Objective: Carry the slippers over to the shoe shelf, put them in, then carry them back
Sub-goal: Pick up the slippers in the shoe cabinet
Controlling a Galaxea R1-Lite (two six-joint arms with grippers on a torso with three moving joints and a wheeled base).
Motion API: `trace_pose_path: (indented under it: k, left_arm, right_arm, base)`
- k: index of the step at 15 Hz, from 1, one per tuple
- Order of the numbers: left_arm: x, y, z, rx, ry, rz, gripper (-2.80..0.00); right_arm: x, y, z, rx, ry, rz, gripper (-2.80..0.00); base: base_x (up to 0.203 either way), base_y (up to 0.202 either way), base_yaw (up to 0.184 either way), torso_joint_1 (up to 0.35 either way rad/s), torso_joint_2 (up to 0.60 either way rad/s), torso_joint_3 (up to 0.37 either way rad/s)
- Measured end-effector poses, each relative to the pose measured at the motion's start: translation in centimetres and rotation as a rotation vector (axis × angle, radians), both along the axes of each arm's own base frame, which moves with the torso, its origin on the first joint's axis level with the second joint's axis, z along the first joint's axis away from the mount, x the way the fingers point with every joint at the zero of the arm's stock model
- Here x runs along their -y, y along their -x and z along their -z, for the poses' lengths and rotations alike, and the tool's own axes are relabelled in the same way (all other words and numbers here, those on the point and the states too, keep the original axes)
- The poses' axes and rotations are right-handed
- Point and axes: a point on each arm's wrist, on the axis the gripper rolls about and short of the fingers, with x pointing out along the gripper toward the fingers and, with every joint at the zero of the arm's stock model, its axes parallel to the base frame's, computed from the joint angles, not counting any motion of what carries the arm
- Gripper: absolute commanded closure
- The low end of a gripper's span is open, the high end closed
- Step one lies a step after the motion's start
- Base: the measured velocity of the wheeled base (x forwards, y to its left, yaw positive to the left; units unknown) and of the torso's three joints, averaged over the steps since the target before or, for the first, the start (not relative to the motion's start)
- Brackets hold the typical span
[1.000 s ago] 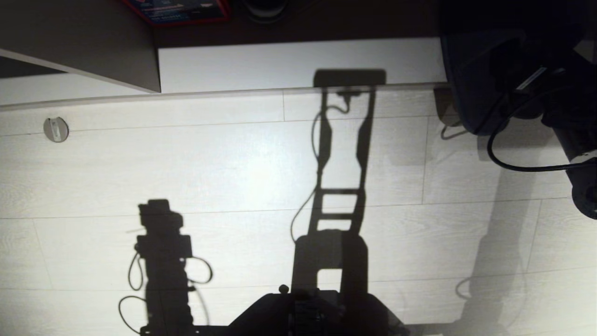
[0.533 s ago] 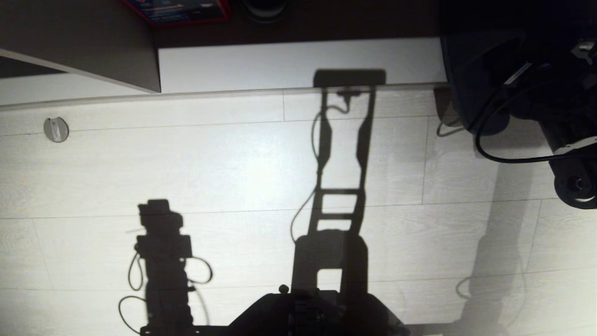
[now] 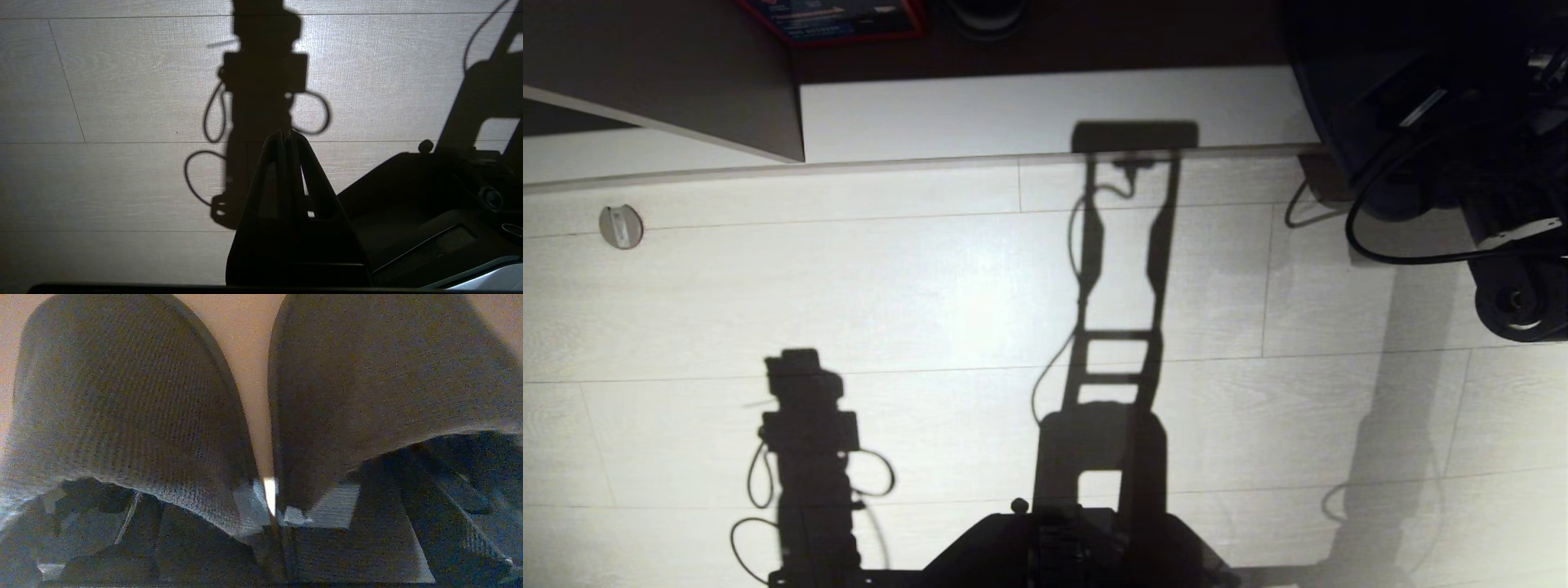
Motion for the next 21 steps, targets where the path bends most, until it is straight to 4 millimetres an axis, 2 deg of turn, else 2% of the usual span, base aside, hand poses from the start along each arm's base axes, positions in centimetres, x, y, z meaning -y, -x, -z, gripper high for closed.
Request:
trace_pose_path:
  k: [7,11,12,21]
  left_arm:
    - [0.0,0.0,0.0,0.0,0.0,-0.001,0.0]
    - [0.0,0.0,0.0,0.0,0.0,0.0,0.0]
    - [0.0,0.0,0.0,0.0,0.0,0.0,0.0]
    - [0.0,0.0,0.0,0.0,0.0,0.0,0.0]
  right_arm:
    - [-0.1,-1.5,-0.1,0.023,0.007,0.0,-2.8]
    - [-0.1,-1.7,-0.1,0.026,0.006,-0.001,-2.8]
    - [-0.1,-1.6,-0.1,0.025,0.006,-0.001,0.0]
    - [-0.1,-0.7,-0.5,0.03,0.008,0.001,0.0]
  base:
    - [0.0,0.0,0.0,0.0,0.0,0.0]
    - [0.0,0.0,0.0,0.0,0.0,0.0]
    - [0.0,0.0,0.0,0.0,0.0,0.0]
    - [0.0,0.0,0.0,0.0,0.0,0.0]
